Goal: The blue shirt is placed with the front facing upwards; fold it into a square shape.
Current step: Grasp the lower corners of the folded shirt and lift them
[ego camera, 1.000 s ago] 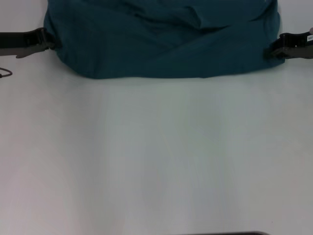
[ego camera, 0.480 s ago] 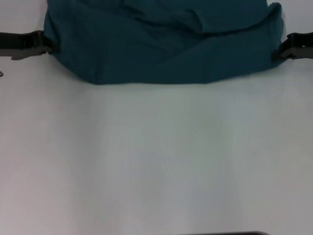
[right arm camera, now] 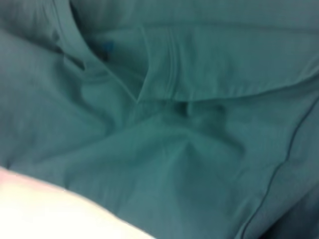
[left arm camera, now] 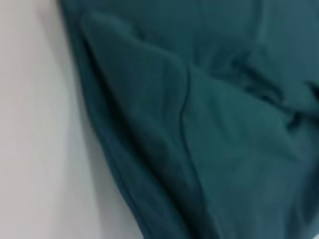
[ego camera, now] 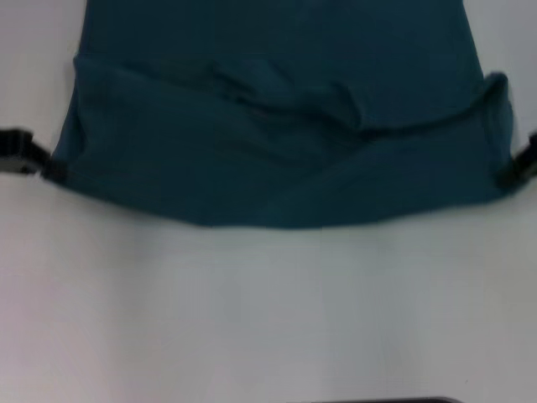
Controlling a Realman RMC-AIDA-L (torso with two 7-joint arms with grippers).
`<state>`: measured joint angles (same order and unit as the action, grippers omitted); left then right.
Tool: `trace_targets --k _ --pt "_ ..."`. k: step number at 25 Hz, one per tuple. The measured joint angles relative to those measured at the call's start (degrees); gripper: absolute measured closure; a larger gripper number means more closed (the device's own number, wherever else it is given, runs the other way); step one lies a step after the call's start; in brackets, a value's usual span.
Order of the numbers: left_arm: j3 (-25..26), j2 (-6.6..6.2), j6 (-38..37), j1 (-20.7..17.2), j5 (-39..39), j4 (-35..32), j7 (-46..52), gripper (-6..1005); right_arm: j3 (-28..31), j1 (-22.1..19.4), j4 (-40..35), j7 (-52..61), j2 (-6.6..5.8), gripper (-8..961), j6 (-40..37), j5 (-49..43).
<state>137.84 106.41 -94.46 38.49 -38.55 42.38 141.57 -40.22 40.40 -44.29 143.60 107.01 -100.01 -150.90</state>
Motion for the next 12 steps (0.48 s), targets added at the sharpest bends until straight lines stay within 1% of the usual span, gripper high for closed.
trace_targets --k 3,6,9,12 --pt "0.3 0.13 -4.6 -1.0 3.6 2.0 -0.2 1001 -0.4 -1.3 -1.6 -1.5 0.94 909 -4.0 -2.8" --pt "0.1 0.57 -8.5 -2.5 5.6 3.6 -0.9 1001 -0.6 -3.4 -4.2 -2.2 1.95 907 -7.0 -5.0" --pt "-0.1 1.42 -12.0 -4.1 7.7 5.4 -1.7 1000 -0.6 -4.9 -5.3 -3.4 2.31 906 -10.0 -5.3" --pt "-0.3 2.76 -15.5 -6.0 9.4 7.7 -2.9 1000 -0.9 -6.1 -5.5 -4.2 2.55 904 -12.0 -5.8"
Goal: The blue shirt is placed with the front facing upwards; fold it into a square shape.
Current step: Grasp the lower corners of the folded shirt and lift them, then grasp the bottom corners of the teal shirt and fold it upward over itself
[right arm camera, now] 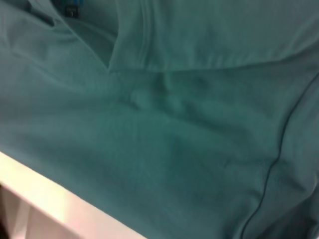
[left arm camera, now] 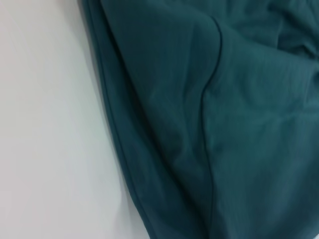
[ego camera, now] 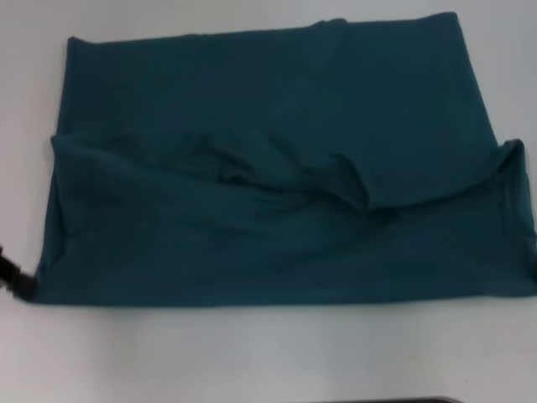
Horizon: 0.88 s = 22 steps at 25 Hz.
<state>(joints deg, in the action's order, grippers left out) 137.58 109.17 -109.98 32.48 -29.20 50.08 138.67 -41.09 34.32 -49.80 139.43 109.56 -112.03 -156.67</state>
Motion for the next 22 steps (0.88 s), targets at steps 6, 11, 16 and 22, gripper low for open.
trace_targets --k 6,11,16,22 --pt "-0.6 1.69 -3.6 -2.7 0.9 2.4 -0.8 1000 -3.5 -2.6 0.0 0.2 1.24 901 -2.0 -0.6" --pt "-0.2 1.99 -3.8 -3.8 1.3 2.8 -1.1 1000 -3.8 -4.1 0.4 -0.4 1.77 898 -1.9 0.4" --pt "3.0 2.41 -3.7 -2.0 -0.2 2.8 -4.7 1001 -1.4 -3.3 0.5 -2.1 1.15 895 -1.7 9.1" --pt "7.5 1.24 0.6 2.5 -1.8 1.8 -3.0 1000 3.4 0.2 0.7 -2.9 -0.42 892 -0.2 17.4"
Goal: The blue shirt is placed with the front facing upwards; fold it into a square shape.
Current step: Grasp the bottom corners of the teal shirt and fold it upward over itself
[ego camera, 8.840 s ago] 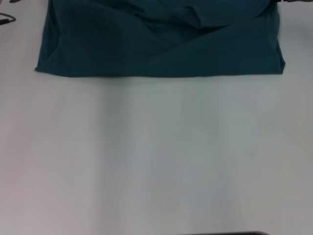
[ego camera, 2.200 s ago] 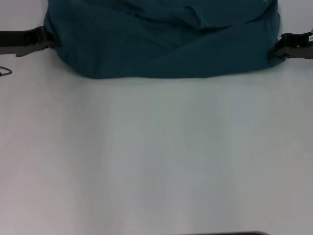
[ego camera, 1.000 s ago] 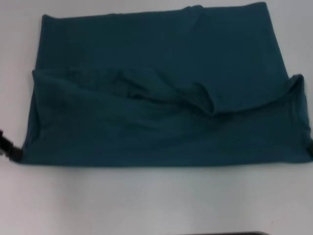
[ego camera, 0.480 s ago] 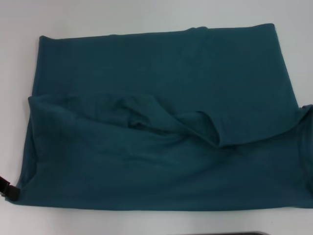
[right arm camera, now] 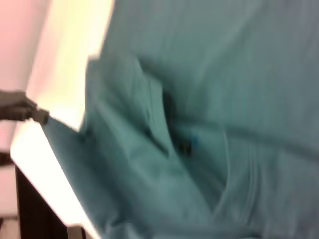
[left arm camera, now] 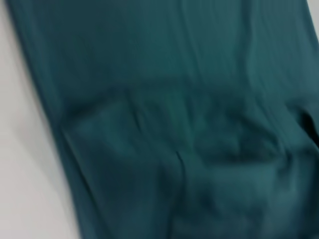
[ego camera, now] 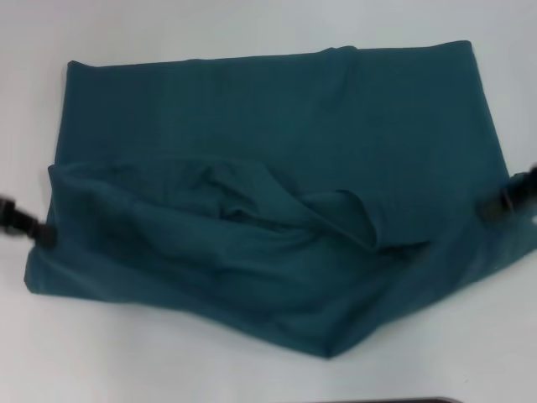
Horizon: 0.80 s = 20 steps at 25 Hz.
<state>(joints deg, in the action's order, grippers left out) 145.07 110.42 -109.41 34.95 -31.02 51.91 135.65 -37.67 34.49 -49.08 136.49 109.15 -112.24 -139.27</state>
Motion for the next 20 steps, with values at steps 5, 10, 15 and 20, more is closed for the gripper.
trace_targets --k 5,10,15,20 --pt "0.0 -1.26 7.4 3.6 0.3 -2.9 4.1 1000 4.0 1.9 2.5 0.4 -1.93 889 4.5 0.4" --pt "0.0 -2.29 12.2 5.6 0.3 -4.6 7.5 999 5.8 1.4 3.7 0.8 -3.43 887 7.4 0.2" --pt "0.0 -2.68 15.0 6.8 -0.1 -4.6 9.3 999 7.9 0.1 3.7 1.1 -4.80 884 9.1 0.4" --pt "-0.6 -2.37 18.3 8.8 0.2 -4.6 11.1 999 9.8 0.4 3.3 1.6 -5.39 881 12.1 0.6"
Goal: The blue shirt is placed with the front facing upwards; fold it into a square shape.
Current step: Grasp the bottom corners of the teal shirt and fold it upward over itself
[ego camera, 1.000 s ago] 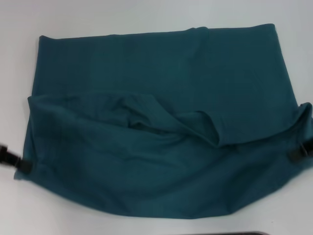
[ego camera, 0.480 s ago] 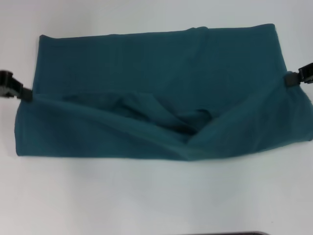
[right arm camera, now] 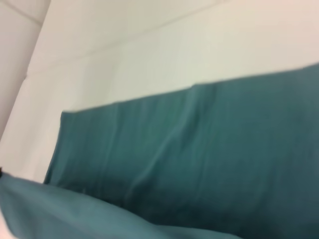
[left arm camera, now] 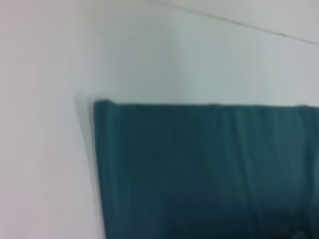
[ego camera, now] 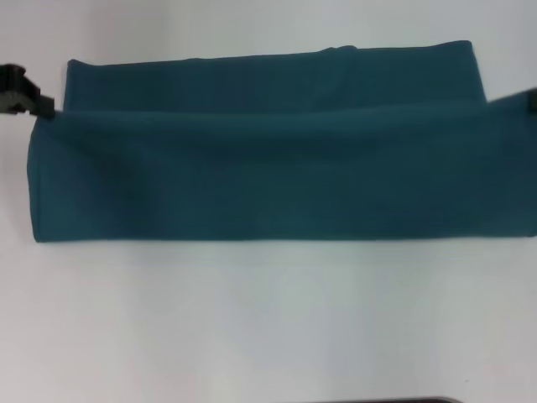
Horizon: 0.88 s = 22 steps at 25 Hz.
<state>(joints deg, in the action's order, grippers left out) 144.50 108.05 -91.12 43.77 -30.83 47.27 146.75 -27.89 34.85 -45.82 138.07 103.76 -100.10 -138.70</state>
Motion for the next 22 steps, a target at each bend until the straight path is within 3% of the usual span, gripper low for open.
trace_targets --k 4,11,17,22 --pt "-1.1 0.55 2.4 1.3 0.2 -0.4 1.0 999 0.8 1.1 0.0 0.9 -0.03 879 3.9 0.2" --pt "-5.6 1.44 7.2 2.0 0.2 -0.8 3.9 1000 0.5 2.6 0.4 1.7 1.78 875 11.2 0.0" --pt "-5.7 1.79 11.0 2.4 0.1 -1.2 4.7 1000 0.8 2.7 0.4 2.1 2.22 872 16.6 0.1" --pt "-7.6 2.12 16.0 3.5 1.4 -4.1 5.4 1000 -2.6 2.7 0.1 2.4 4.57 870 22.8 -0.2"
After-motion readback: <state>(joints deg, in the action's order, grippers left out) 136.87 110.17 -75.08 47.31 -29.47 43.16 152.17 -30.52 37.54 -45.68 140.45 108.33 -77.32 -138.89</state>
